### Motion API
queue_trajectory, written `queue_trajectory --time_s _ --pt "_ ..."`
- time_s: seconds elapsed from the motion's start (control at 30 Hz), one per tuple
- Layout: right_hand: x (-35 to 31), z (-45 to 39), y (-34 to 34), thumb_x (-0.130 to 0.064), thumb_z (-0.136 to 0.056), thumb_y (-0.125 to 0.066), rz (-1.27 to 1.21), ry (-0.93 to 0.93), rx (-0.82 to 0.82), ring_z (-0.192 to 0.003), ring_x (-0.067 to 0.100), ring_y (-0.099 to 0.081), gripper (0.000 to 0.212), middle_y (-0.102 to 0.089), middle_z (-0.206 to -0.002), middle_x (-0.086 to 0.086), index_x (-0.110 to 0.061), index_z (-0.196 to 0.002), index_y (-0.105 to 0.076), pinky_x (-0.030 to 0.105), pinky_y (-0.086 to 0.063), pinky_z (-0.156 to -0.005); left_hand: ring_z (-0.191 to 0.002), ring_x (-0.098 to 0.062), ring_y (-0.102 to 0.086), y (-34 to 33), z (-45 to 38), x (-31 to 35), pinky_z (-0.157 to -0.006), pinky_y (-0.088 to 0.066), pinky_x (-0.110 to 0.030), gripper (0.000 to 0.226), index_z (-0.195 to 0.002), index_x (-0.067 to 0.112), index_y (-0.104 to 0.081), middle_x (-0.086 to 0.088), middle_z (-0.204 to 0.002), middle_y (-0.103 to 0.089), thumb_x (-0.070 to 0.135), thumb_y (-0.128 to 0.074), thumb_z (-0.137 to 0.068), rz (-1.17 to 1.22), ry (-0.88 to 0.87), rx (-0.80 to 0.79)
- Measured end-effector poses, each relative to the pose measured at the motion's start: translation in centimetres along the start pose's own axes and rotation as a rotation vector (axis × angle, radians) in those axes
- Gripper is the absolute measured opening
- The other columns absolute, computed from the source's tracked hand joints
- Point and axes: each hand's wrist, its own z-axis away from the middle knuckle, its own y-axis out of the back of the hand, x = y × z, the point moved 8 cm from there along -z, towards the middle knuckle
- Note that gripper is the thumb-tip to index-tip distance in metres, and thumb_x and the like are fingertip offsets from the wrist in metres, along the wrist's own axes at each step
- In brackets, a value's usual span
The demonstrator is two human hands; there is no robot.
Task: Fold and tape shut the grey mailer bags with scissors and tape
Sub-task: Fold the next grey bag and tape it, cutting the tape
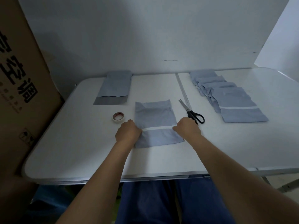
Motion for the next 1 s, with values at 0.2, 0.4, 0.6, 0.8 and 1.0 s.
queue_trajectory --time_s 0.2,0.4,0.6,0.8,1.0 --pt "-0.7 -0.6 0.5 -0.018 -0.087 -0.057 -0.295 -0.110 -0.065 -0.062 0.018 -0.044 0.027 -0.045 -0.066 0.002 -0.015 -0.064 -0.043 0.026 -0.037 -0.054 -0.089 -0.028 -0.061 0.1 0.0 -0.5 -0.069 -0.045 -0.031 0.017 -0.095 0.011 -0.061 -0.007 -0.096 -0.066 0.024 -0.055 -0.087 0.076 -0.012 -0.005" --pt "-1.4 0.2 1.1 -0.006 -0.085 -0.062 -0.639 -0.130 0.002 -0.092 0.035 -0.058 0.021 -0.060 -0.097 0.022 0.001 -0.105 -0.059 0.041 -0.050 -0.078 -0.077 -0.027 -0.070 0.5 0.6 -2.3 -0.075 -0.059 -0.037 0.021 -0.089 0.001 -0.067 -0.011 -0.079 -0.072 0.021 -0.060 -0.091 0.544 0.097 -0.102" --pt "-5.2 0.4 2.7 -0.001 -0.085 -0.065 -0.974 -0.081 -0.037 -0.093 0.028 -0.060 0.025 -0.058 -0.100 0.017 -0.010 -0.104 -0.051 0.048 -0.053 -0.091 -0.083 -0.029 -0.070 -0.9 3.0 -2.6 -0.066 -0.059 -0.032 0.059 -0.100 -0.010 -0.062 -0.022 -0.092 -0.070 0.046 -0.043 -0.099 0.984 0.323 -0.378" --pt "-7.1 1.7 3.2 -0.004 -0.088 -0.064 -1.040 -0.017 0.006 -0.071 0.016 -0.062 0.026 -0.061 -0.095 0.012 -0.014 -0.109 -0.052 0.025 -0.055 -0.065 -0.063 -0.020 -0.066 -1.8 4.2 -2.7 -0.048 -0.054 -0.022 0.054 -0.098 -0.007 -0.061 -0.019 -0.086 -0.068 0.046 -0.051 -0.096 1.191 0.407 -0.476" --pt "-8.0 2.8 3.6 -0.009 -0.088 -0.063 -0.971 0.028 0.122 -0.058 0.010 -0.055 0.026 -0.059 -0.079 0.005 -0.017 -0.110 -0.052 0.018 -0.043 -0.052 -0.031 -0.003 -0.040 -3.1 3.9 -1.9 -0.026 -0.024 -0.012 0.030 -0.079 0.009 -0.055 0.000 -0.054 -0.057 0.029 -0.047 -0.100 1.491 0.537 -0.548"
